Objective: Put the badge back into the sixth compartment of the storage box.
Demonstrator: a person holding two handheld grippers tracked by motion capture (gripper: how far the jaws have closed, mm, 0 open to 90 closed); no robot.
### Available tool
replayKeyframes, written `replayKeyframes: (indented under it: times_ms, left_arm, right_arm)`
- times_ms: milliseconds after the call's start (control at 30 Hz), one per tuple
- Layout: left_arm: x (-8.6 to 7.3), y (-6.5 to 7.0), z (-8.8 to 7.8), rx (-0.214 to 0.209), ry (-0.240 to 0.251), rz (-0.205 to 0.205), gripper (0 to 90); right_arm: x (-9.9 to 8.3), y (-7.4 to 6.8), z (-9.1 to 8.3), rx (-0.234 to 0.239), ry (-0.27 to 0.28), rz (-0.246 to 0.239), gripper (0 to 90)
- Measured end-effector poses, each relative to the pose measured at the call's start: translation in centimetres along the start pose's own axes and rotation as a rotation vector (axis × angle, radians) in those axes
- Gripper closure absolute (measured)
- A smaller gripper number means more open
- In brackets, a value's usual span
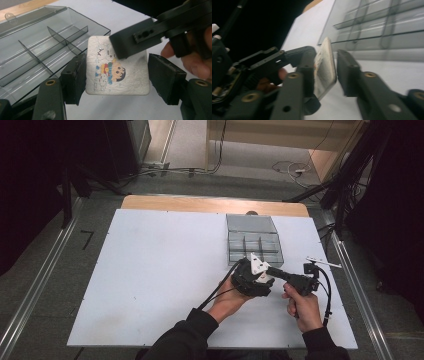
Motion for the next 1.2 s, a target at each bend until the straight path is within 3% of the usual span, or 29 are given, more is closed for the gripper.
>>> replayKeyframes:
  times_ms: [67,100,200,300,467,1200]
  left_arm:
    - [-0.1,0.0,0.1,-0.003,-0.004,0.006,33.7]
    - [-0.2,-0.1,0.1,-0.005,-0.008,0.004,33.2]
    - [-0.4,-0.2,-0.2,-0.034,-0.021,-0.026,17.7]
    - [-0.9,-0.6,-0.7,-0.027,-0.023,-0.051,12.8]
    - [-1.4,-1.6,-2.1,-0.024,0.000,-0.115,12.3]
    - [-6.1,-7.7,-10.4,0.105,0.028,-0.192,12.4]
  right_arm:
    - [0.1,-0.2,-0.1,0.032,0.004,0.015,81.1]
    - [0.2,-0.2,-0.1,0.023,0.007,0.011,81.5]
    - [0.3,-0.1,-0.3,0.010,0.024,0.000,81.8]
    - [0.5,0.1,-0.4,-0.005,0.037,-0.005,81.8]
    - [0.8,0.4,-0.2,-0.007,0.041,0.005,81.8]
    - [2.9,1.4,1.0,-0.042,0.063,0.012,81.8]
Point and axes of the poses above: each handheld gripper's, and its own axes: z roughly forward along the jaws, x roughly out of its top, y roughly to its right, the point moved 8 cm from there along z, roughly forward along the jaws, and after that the axes turned 9 degrees about -x, right-handed, at the moved point
